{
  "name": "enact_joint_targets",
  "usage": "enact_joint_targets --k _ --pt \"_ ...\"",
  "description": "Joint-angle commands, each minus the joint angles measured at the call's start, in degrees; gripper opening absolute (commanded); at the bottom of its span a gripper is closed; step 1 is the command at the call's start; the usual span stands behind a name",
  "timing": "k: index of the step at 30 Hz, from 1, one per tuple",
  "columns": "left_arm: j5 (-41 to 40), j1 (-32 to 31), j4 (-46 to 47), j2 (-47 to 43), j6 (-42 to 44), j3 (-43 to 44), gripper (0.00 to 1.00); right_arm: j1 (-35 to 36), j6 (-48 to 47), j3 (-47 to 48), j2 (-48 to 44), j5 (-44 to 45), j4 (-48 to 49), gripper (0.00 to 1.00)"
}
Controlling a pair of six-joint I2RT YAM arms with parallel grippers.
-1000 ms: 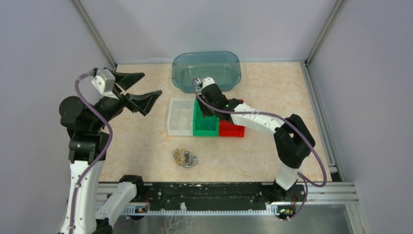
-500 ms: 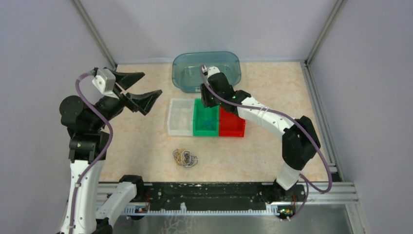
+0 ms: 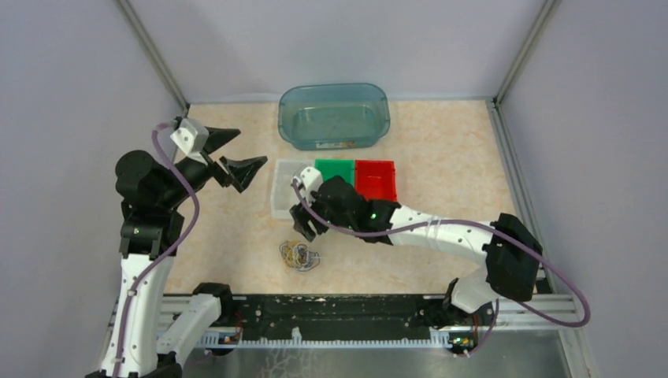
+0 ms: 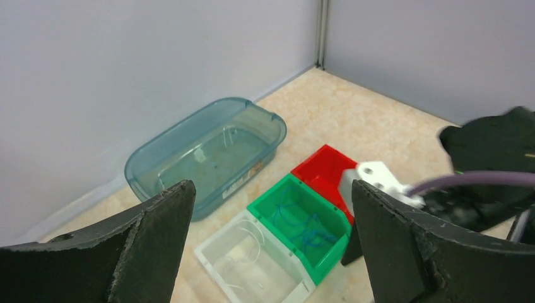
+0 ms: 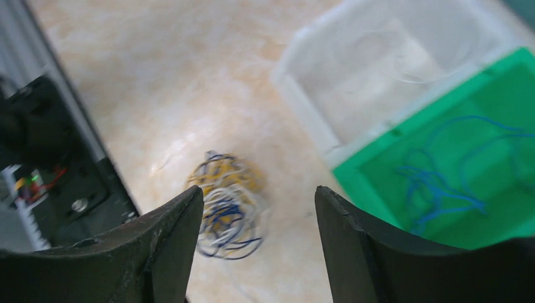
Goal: Untangle the cables
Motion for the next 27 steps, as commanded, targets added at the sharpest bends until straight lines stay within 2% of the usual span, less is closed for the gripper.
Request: enact_joint_targets --k 1,9,17,20,23,27 --pt "1.47 0.1 -2.03 -0.67 3.98 -3.57 0.99 4.6 1.62 -5.64 -1.72 -4.17 8.75 0.65" --pt "2.75 0.03 -0.39 -2.76 3.98 -7.51 1.0 6.89 7.09 -8.69 3.49 -4.79 14.6 0.5" --pt "3.6 0.11 -0.79 -1.84 4.8 -7.91 0.99 8.61 8.48 -9.48 5.68 -2.5 13.36 0.48" --pt "4.38 0.04 -0.98 -1.96 4.94 -7.98 1.0 8.62 9.24 -10.27 5.88 -2.28 15.11 0.43" --pt "4.67 0.11 -1.74 -2.23 5.43 -7.95 1.0 8.61 9.68 -9.47 7.22 -2.06 15.44 0.34" --pt "5.16 0.11 -2.55 -2.54 6.16 -7.6 1.0 8.64 10.17 -7.14 9.05 -2.24 14.01 0.34"
